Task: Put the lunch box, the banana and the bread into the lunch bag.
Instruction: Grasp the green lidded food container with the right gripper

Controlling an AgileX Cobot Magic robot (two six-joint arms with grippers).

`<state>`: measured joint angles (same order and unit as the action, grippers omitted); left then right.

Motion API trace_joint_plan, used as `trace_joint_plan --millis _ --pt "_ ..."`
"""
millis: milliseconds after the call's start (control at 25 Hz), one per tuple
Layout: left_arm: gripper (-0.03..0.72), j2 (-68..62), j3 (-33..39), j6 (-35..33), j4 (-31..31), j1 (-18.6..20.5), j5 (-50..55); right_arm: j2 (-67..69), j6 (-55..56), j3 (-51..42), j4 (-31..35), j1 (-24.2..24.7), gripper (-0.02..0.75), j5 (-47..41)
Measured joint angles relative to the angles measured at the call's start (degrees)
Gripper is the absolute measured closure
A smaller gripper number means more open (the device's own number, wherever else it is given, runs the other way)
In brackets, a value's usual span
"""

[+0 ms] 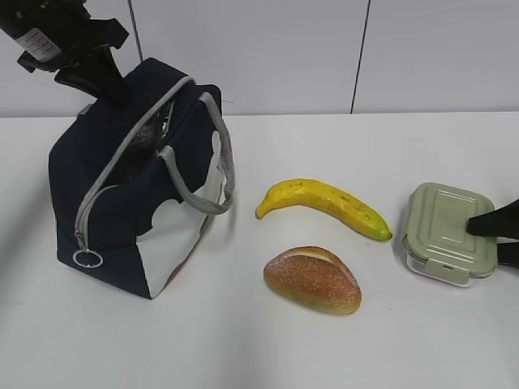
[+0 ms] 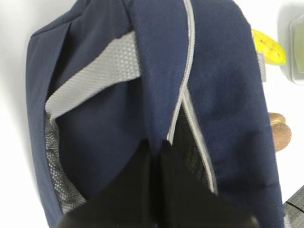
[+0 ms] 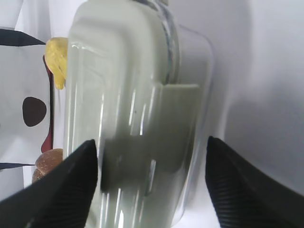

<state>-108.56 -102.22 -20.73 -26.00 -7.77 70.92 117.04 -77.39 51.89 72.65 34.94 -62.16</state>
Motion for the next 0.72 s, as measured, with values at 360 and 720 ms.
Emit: trace_joint_plan --millis 360,720 --pt "0.690 0.0 0.0 0.0 0.0 0.0 0.0 0.1 -0.4 0.0 0.6 -0.4 0.222 0.0" --pt "0.690 0.0 0.0 0.0 0.0 0.0 0.0 1.1 -0.4 0.2 2.0 -1.6 0.335 -0.6"
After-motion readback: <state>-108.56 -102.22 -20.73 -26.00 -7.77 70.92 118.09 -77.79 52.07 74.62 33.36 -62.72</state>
